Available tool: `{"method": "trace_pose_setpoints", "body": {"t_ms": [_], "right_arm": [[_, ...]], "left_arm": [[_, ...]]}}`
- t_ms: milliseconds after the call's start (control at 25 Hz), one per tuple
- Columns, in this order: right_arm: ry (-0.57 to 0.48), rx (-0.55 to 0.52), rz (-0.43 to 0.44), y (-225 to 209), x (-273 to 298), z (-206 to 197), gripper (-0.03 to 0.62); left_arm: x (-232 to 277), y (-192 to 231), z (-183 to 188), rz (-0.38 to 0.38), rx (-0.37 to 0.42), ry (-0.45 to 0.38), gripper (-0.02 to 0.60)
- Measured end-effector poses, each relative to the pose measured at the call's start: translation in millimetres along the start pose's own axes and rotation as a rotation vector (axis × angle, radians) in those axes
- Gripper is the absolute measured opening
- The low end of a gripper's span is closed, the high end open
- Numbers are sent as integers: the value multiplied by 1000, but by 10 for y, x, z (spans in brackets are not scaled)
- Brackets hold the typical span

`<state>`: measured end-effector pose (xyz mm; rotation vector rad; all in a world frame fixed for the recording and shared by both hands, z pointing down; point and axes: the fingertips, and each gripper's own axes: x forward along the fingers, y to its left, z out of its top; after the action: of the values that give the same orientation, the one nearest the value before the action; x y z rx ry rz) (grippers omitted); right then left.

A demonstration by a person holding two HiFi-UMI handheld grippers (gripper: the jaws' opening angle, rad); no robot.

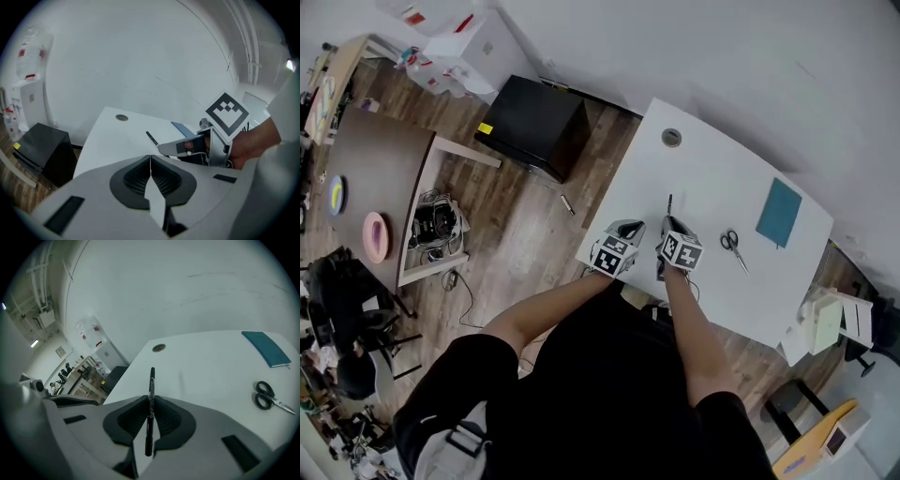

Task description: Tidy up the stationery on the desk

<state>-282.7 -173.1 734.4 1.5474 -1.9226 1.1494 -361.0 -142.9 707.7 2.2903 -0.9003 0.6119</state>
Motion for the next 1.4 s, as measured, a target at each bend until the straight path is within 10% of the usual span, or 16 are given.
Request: {"method": "trace_pose_setpoints", "body": {"t_ms": [880,1400], "right_arm": [[-103,206,6,-2666,-2459,-1113,60],[-175,351,-132,-3489,-2880,-1101,60]], "left_arm": [[1097,-3526,-410,-55,27,36,15],[1706,-4116,-414,-178,124,116,14]]}}
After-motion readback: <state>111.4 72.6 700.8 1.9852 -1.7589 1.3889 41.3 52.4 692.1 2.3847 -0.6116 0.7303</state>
